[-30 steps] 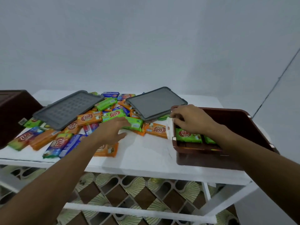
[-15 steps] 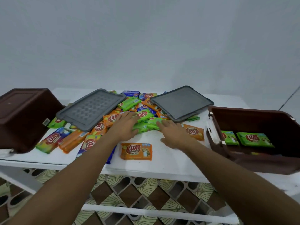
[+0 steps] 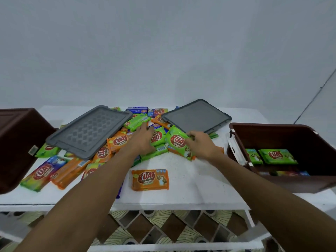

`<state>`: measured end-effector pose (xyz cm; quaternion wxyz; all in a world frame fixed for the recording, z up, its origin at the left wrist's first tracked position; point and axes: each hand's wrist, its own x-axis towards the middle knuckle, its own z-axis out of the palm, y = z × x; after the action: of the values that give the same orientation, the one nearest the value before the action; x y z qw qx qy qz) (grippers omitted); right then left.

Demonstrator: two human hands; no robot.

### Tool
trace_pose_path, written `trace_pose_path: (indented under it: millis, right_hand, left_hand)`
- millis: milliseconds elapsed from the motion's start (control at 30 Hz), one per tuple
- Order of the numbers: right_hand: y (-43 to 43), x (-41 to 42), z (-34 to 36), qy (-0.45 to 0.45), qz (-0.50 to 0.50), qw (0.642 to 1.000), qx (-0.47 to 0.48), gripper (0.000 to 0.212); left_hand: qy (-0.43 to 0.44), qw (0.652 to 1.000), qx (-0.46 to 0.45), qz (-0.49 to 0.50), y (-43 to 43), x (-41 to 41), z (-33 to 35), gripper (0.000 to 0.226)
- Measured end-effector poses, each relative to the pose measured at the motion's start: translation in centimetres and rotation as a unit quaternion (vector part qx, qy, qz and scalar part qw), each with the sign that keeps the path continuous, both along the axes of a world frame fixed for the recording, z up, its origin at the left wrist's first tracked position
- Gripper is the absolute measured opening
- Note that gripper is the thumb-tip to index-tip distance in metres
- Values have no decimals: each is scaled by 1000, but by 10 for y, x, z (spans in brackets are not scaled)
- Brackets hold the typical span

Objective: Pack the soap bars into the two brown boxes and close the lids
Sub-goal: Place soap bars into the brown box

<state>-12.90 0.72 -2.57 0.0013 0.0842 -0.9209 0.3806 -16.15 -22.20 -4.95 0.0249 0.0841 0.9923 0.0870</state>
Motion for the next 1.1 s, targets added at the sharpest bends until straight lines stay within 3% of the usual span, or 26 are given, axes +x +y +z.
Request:
trace_pose_path:
  millis: [200,333,433,533,700,767,867,933,1000,1100]
  right_hand:
    - [20,1,17,-128,-26,971,-199,5]
    - [34,6,42,-178,-33,941,-285,26]
    - [56,9,62,-176,-27,936,-305,32]
    - [87,14,80,-151,-39,944,-291,20]
    - [161,15,96,-118,-54,956,-265,7]
    - [195,14,100,-108,-64,958,-256,6]
    - [246,12,99,-101,-78,970,-205,10]
    - [277,6,93,-88,-62,988,-110,17]
    - [300,-1,83,-68,-15,997,40,24]
    - [325,-9,66,-27,58,966,252,30]
  left_hand:
    - [3,997,71,-29,13,5,15,98]
    - [-8,987,148,-60,32,9,35,91]
    - [42,987,134,-78,55,10,52,87]
    - [71,985,133,-84,82,14,69,78]
    - [74,955,286,-34,135,16,95,77]
    - [68,923,376,-38,159,17,107,59]
    - [21,874,482,-60,200,19,127,44]
    - [-2,854,514,-83,226,18,135,48]
    - [-1,867,488,-98,249,16,134,51]
    - [34,906,411,-94,288,14,119,37]
